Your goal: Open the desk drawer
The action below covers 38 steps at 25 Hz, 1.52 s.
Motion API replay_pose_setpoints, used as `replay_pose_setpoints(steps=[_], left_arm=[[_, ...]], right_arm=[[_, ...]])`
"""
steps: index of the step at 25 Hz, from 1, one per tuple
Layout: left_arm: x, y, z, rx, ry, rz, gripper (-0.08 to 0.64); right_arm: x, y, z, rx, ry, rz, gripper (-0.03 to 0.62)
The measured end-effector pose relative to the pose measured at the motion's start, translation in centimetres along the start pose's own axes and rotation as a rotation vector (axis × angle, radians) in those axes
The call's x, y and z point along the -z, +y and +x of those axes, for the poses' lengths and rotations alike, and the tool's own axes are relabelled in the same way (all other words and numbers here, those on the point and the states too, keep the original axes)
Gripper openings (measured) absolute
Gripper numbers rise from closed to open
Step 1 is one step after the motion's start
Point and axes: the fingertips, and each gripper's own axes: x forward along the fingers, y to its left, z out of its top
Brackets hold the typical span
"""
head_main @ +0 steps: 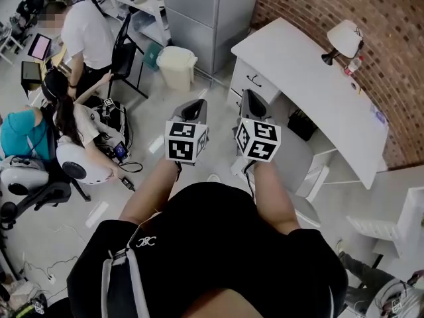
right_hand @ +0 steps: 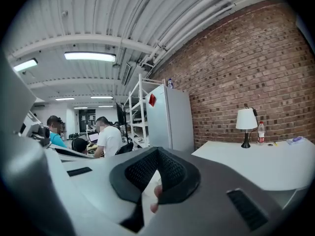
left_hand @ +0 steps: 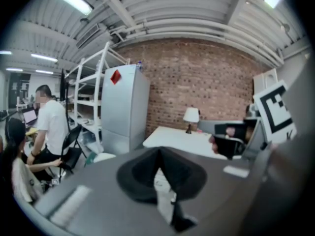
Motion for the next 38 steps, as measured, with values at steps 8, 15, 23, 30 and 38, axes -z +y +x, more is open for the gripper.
replay_pose_setpoints(steps=[8,15,23,30,38], left_arm=[[-1.3,-0.4,7.5,0.049,0.016,-0.003,-0.002],[-1.4,-0.6,11.3,0.105,0.052,-0.027,-0.002],[-1.0,-0.6,17.6,0.202,0.090,-0.038,-0.002],[-0.8,1.1,24.0,0.327,0.162,-0.015,-0.001],[-1.4,3.8,32.2,0.497,0.236,-0.063,-0.002]], right_arm=[[-0.1,-4.6,5.2,0.008,0.015,0.027,-0.005],[1.0,-7.7,6.4,0.078,0.045,0.055,-0.005],[2.0,-10.7,8.4,0.181,0.057,0.078,-0.005],[2.8,-13.8,12.7,0.320,0.073,0.136,-0.005],[2.7,-15.3,17.4,0.493,0.117,0.119,-0.005]])
